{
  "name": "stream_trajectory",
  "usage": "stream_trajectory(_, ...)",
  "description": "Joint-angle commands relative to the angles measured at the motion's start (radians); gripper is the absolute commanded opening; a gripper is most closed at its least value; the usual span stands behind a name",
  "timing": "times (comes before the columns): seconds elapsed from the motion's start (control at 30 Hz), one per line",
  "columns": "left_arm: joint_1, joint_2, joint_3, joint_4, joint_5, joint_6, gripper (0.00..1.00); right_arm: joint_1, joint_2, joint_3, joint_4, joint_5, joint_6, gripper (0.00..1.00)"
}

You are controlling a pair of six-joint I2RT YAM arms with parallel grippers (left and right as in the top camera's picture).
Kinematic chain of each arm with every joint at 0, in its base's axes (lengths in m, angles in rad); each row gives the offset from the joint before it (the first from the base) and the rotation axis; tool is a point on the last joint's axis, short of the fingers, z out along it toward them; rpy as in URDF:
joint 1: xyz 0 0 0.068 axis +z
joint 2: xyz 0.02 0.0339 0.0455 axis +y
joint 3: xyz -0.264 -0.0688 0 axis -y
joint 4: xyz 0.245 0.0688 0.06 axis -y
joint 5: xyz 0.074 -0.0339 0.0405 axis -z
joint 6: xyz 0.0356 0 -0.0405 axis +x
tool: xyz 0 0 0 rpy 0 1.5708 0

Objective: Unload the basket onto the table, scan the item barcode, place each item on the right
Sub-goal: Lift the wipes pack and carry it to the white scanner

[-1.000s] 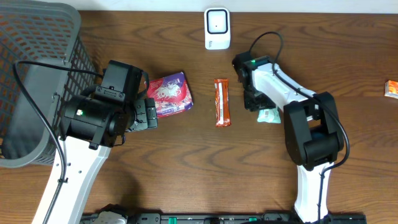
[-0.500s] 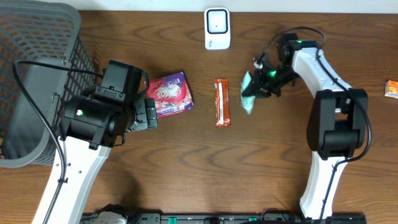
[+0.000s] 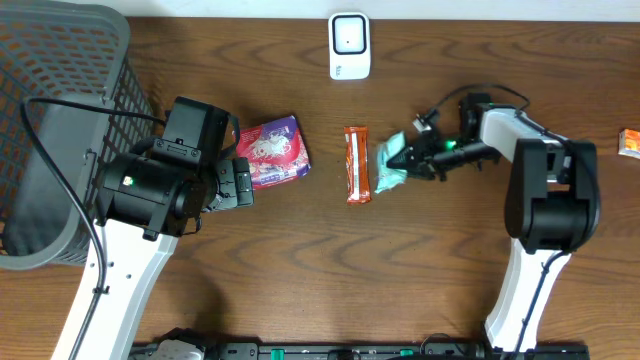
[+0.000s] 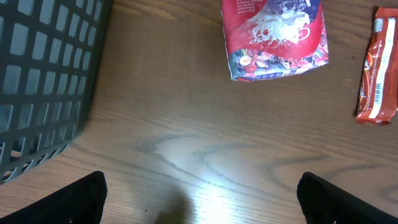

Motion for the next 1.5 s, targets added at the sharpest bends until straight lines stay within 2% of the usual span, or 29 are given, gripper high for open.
stream_trajectory(0.0,0.005,0.000,-0.004,-0.005,-0.003,0.002,0.98,-0.064,-0.010,0.053,-0.066,0.268,0.059,0.48)
stream_trajectory(0.1,0.005,0.000,-0.004,-0.005,-0.003,0.002,0.98,-0.090,-0.026,0.164,-0.201,0.343,0.029,0.65)
stream_trajectory(0.3,0.005,0.000,-0.004,-0.005,-0.003,0.002,0.98,-0.066,-0.058,0.360,-0.405,0.496,0.024,0.82)
stream_trajectory(0.37,0.005,0.000,-0.004,-0.005,-0.003,0.002,0.98,-0.043,-0.061,0.369,-0.416,0.496,0.002,0.84)
stream_trajectory(0.57,0.005,0.000,-0.004,-0.005,-0.003,0.002,0.98,0.042,-0.061,0.286,-0.343,0.555,0.031,0.79)
stream_trajectory(0.67,0.005,0.000,-0.004,-0.005,-0.003,0.002,0.98,0.075,-0.061,0.212,-0.264,0.555,0.062,0.69)
stream_trajectory(0.77,0.005,0.000,-0.004,-0.005,-0.003,0.002,0.98,0.099,-0.061,0.131,-0.173,0.554,0.080,0.65)
stream_trajectory(0.87,0.005,0.000,-0.004,-0.005,-0.003,0.002,0.98,0.117,-0.061,0.063,-0.093,0.540,0.101,0.55)
stream_trajectory(0.9,0.005,0.000,-0.004,-0.005,-0.003,0.002,0.98,0.124,-0.061,0.045,-0.069,0.538,0.116,0.46)
stream_trajectory(1.0,0.005,0.000,-0.004,-0.005,-0.003,0.002,0.98,0.141,-0.061,0.019,-0.015,0.519,0.163,0.07)
stream_trajectory(1.03,0.005,0.000,-0.004,-0.005,-0.003,0.002,0.98,0.147,-0.061,0.022,0.006,0.494,0.179,0.01)
stream_trajectory(1.13,0.005,0.000,-0.004,-0.005,-0.003,0.002,0.98,0.151,-0.063,0.065,0.041,0.384,0.204,0.01)
stream_trajectory(1.23,0.005,0.000,-0.004,-0.005,-0.003,0.002,0.98,0.150,-0.063,0.182,0.070,0.270,0.241,0.01)
stream_trajectory(1.33,0.005,0.000,-0.004,-0.005,-0.003,0.002,0.98,0.150,-0.063,0.302,0.124,0.253,0.333,0.01)
stream_trajectory(1.47,0.005,0.000,-0.004,-0.005,-0.003,0.002,0.98,0.162,-0.063,0.401,0.354,0.280,0.521,0.01)
